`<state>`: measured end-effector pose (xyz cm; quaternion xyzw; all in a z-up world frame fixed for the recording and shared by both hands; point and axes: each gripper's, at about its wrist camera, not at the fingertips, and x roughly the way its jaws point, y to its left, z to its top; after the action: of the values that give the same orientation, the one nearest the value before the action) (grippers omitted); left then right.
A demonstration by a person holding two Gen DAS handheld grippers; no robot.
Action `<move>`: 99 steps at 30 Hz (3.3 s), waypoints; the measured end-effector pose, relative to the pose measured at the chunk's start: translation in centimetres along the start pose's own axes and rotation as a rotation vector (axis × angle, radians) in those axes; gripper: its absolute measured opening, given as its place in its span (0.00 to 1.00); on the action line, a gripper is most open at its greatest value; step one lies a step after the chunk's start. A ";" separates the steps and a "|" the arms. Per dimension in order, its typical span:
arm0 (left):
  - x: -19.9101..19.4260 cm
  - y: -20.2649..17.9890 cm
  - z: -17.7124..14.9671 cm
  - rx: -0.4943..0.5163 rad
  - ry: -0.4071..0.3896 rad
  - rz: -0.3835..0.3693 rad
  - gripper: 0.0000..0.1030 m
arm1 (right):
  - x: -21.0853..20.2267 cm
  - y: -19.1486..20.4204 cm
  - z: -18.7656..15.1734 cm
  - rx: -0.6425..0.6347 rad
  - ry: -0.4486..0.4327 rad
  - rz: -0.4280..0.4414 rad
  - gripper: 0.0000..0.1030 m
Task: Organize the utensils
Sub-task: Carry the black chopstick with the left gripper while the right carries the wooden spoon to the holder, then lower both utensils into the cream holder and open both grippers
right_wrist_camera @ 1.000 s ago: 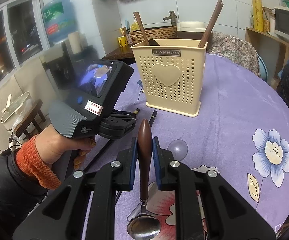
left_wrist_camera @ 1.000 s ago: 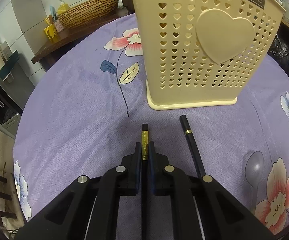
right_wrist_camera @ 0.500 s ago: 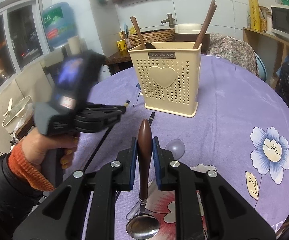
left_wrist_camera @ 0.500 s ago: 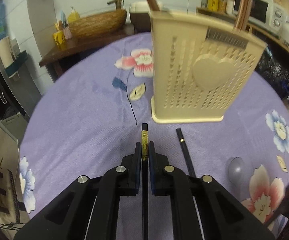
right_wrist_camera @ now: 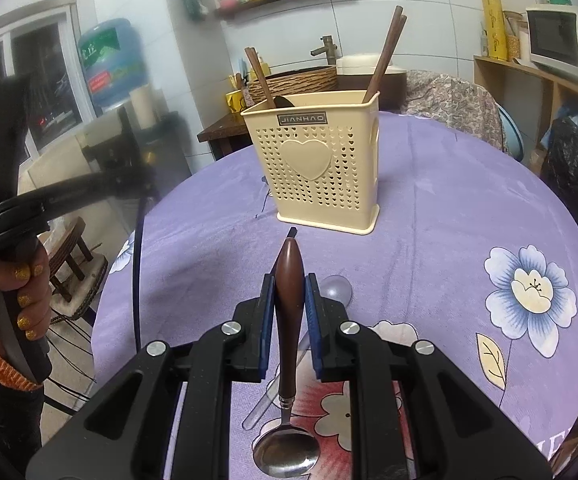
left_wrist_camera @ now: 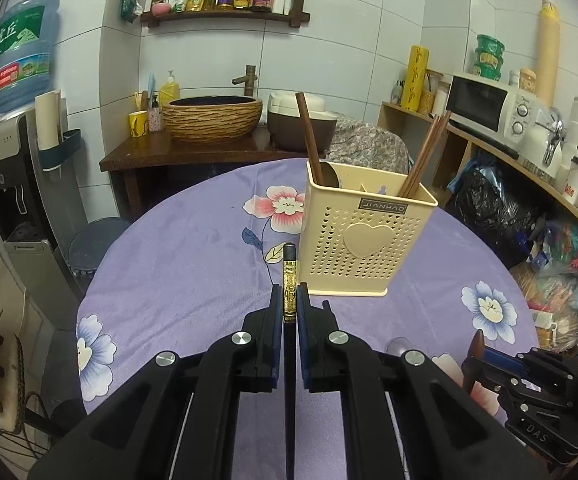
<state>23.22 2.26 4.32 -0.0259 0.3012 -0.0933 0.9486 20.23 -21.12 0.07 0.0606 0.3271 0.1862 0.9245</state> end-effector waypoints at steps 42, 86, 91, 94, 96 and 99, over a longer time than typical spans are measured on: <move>-3.1 0.3 5.9 0.021 -0.106 -0.096 0.08 | -1.9 0.2 7.4 -0.050 -0.102 0.079 0.16; 9.3 -2.4 12.8 -0.015 -0.036 -0.079 0.08 | 7.4 -3.8 17.1 0.003 -0.149 -0.172 0.16; 9.0 -2.8 12.8 -0.002 -0.033 -0.086 0.08 | 8.1 -4.1 16.5 0.006 -0.137 -0.161 0.16; 8.6 -2.8 12.7 -0.010 -0.034 -0.102 0.09 | 8.1 -4.4 16.1 0.008 -0.148 -0.146 0.17; 8.0 -2.8 12.5 -0.008 -0.044 -0.101 0.14 | 7.7 -4.2 15.8 -0.007 -0.172 -0.163 0.29; 6.5 -2.6 11.9 -0.014 -0.077 -0.093 0.42 | 6.6 -4.1 15.2 -0.017 -0.219 -0.170 0.49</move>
<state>34.92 -1.61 10.62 -0.0501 0.2637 -0.1343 0.9539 35.73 -22.22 7.17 0.0450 0.2265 0.1024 0.9676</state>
